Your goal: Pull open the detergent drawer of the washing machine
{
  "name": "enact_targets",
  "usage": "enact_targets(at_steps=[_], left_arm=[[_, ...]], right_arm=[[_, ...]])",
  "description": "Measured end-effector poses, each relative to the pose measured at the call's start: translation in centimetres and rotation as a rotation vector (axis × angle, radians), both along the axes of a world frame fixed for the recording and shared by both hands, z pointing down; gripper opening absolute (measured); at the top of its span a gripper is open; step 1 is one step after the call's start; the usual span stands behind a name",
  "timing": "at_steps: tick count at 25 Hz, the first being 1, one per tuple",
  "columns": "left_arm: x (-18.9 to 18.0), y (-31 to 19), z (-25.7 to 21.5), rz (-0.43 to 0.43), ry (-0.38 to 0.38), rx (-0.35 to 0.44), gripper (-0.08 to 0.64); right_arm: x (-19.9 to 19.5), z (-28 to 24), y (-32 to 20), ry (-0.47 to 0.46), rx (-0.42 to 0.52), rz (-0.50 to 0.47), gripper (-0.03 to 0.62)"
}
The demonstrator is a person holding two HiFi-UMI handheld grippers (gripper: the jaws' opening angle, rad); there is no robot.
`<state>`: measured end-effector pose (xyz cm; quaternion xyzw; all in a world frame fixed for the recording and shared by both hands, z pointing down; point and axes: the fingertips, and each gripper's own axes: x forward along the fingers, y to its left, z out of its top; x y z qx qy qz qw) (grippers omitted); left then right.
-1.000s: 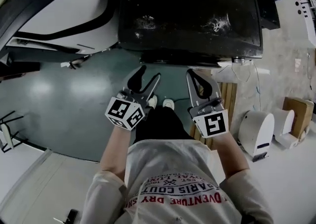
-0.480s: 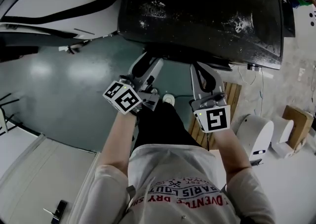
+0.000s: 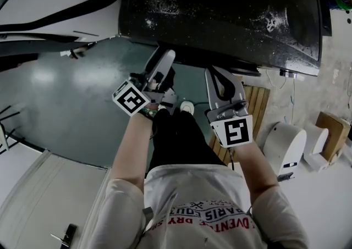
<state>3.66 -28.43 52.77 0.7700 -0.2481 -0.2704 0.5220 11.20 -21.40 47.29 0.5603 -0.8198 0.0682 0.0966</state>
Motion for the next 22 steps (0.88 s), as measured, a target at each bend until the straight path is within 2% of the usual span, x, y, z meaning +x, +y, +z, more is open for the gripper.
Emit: enact_targets(at_steps=[5,9,15,22], left_arm=[[0.5,-0.3,-1.0,0.014,0.094,0.077,0.275],[0.5,-0.4,-1.5,-0.019,0.198,0.084,0.268],[0.5,-0.4,-1.4,-0.035,0.214,0.075,0.264],[0.1,-0.3,-1.3,-0.059,0.278,0.042,0.245]], right_arm=[[-0.1,1.0,0.2,0.029,-0.009,-0.022,0.002],[0.2,1.7,0.2,0.018,-0.011,-0.023,0.002],[0.2,2.6,0.4,0.003,-0.012,-0.028,0.002],[0.9,3.1,0.9,0.011,-0.014,-0.021,0.002]])
